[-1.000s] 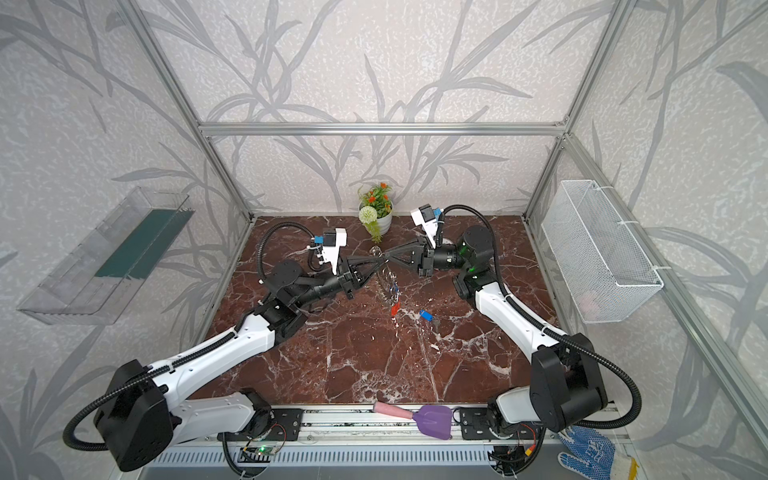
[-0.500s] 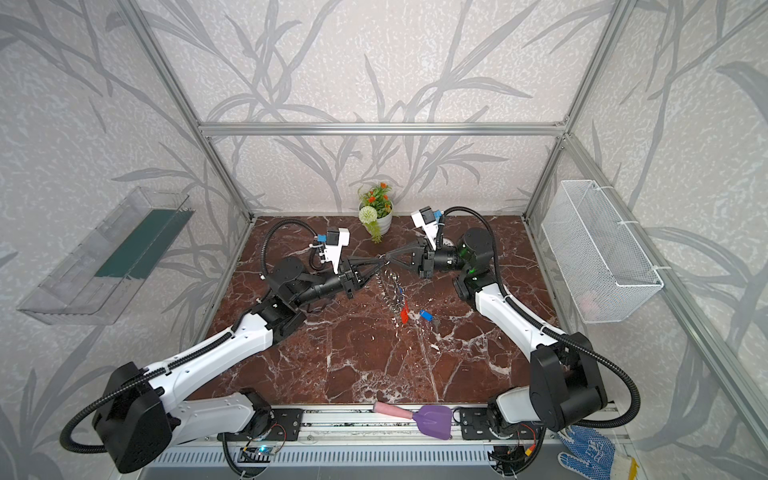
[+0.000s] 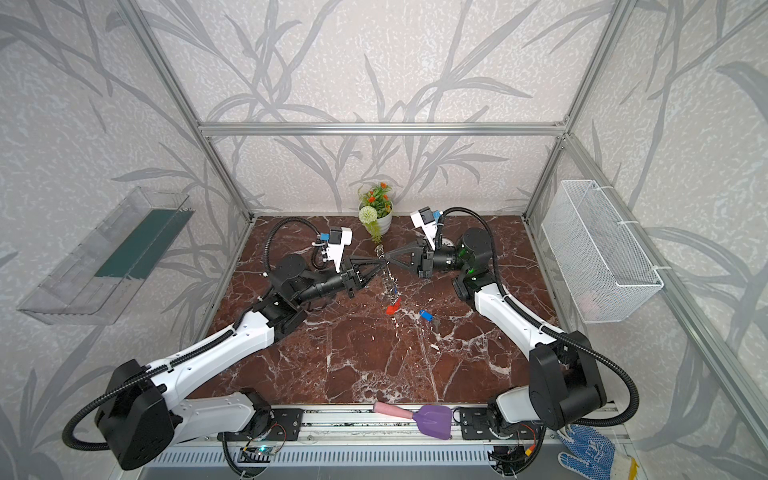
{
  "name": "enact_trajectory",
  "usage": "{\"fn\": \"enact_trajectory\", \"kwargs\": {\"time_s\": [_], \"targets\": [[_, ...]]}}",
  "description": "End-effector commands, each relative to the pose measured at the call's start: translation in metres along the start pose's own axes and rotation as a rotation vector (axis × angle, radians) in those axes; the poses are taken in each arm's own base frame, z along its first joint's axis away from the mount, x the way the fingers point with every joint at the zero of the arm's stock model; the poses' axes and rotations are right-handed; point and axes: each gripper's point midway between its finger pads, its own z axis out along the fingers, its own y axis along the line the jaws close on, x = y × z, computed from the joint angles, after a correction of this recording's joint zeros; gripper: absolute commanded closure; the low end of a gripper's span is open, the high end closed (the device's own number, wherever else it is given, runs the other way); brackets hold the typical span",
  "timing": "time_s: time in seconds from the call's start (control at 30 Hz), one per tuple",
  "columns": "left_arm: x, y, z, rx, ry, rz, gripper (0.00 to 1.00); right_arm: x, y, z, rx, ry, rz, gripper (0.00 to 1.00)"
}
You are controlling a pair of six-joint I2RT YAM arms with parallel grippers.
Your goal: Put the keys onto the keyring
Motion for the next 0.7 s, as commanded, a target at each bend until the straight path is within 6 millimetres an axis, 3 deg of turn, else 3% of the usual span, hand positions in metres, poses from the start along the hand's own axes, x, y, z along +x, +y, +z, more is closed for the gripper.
{"fn": "enact_trajectory", "kwargs": {"time_s": [0.0,0.07,0.33,0.43,0.57,0.67], "targets": [[-0.004,-0.01,0.005,0.046,0.006,0.006,0.93,-0.001,0.009,0.005,-0.032,-0.001,-0.04,1.0],[-0.005,-0.008,0.005,0.039,0.005,0.004,1.0,-0.001,0.009,0.005,-0.032,-0.001,-0.039,1.0],[-0.003,-0.002,0.0,-0.013,0.005,0.017,1.0,0.0,0.009,0.003,-0.03,0.002,-0.039,1.0],[0.0,0.002,-0.004,-0.048,0.03,0.032,1.0,-0.005,0.006,-0.003,-0.003,-0.022,-0.04,0.82],[0.005,0.004,-0.011,-0.092,0.077,0.066,1.0,-0.021,-0.005,-0.024,0.127,-0.112,-0.044,0.69],[0.009,0.006,-0.015,-0.116,0.106,0.08,1.0,-0.021,-0.012,-0.034,0.259,-0.133,-0.042,0.61]]}}
